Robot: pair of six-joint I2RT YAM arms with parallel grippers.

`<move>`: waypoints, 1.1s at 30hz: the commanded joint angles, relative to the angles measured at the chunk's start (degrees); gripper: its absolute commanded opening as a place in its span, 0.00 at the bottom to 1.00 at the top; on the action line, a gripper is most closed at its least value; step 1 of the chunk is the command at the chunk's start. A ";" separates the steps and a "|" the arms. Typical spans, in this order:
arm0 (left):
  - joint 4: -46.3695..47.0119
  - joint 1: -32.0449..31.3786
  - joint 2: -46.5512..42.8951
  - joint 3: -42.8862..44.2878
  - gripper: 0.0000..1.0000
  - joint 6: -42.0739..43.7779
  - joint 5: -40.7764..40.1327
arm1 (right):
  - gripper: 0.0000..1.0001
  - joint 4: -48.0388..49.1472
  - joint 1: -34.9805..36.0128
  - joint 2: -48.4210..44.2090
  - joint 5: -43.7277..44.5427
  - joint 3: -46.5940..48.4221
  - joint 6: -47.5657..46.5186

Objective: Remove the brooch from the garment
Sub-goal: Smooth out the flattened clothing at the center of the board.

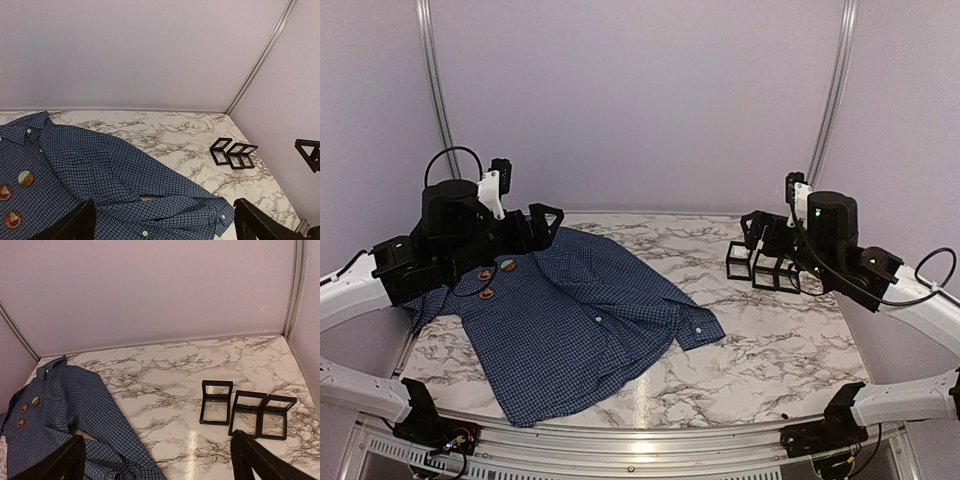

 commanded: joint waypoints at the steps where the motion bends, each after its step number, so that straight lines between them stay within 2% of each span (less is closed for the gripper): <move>1: -4.11 -1.05 1.43 -1.16 0.99 -1.03 -6.54 | 0.98 2.42 1.96 1.68 3.98 -1.82 -0.11; 8: -5.30 -0.50 4.78 -2.74 0.99 -3.93 -7.40 | 0.99 6.49 3.52 4.98 2.96 -4.06 -2.26; 13: -4.55 0.01 9.49 -3.24 0.99 -6.28 -6.60 | 0.99 9.23 3.46 11.01 -0.42 -1.06 -4.18; 24: 0.06 2.17 22.43 -2.86 0.99 -10.93 -3.03 | 0.99 15.29 2.79 32.46 -8.35 12.99 -8.58; 33: 3.53 3.73 31.56 -2.49 0.99 -13.48 -0.22 | 0.98 17.59 2.72 45.53 -14.02 23.20 -9.99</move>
